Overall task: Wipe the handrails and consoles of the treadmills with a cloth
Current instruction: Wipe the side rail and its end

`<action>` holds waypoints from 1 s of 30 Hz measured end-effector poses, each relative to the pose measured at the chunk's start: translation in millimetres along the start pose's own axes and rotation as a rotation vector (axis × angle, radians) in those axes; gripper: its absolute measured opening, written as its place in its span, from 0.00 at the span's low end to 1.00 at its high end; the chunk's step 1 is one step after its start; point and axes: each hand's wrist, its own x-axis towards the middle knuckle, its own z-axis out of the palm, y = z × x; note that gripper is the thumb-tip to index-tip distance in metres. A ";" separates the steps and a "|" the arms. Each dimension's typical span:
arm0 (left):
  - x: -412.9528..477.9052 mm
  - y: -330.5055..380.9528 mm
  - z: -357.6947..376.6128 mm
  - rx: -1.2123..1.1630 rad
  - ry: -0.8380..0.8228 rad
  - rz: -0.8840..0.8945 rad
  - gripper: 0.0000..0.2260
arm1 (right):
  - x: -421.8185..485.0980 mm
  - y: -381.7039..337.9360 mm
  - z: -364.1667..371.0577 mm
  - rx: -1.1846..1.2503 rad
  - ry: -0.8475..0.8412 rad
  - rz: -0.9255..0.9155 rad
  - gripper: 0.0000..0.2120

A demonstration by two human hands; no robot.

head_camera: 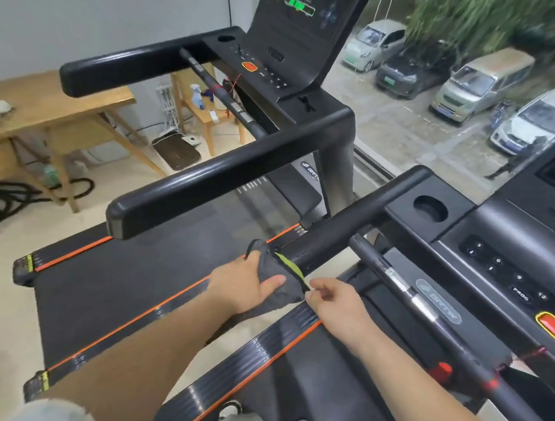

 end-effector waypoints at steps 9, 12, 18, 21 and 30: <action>-58.1 -75.8 21.5 -0.124 0.134 0.120 0.35 | 7.9 -46.3 74.9 -0.348 0.222 -0.261 0.27; -102.3 -126.1 37.4 -0.150 0.344 0.214 0.32 | 5.2 -52.8 93.1 -0.505 0.142 -0.344 0.28; -113.8 -140.4 25.7 -0.425 0.247 0.179 0.22 | 4.9 -54.4 107.2 -0.763 -0.032 -0.298 0.34; -73.4 -123.9 1.1 -0.525 -0.053 0.067 0.19 | 4.3 -53.5 113.2 -0.748 0.053 -0.360 0.29; -47.2 -119.0 -4.8 -0.618 -0.263 0.083 0.21 | 6.8 -57.7 116.4 -0.812 0.135 -0.342 0.25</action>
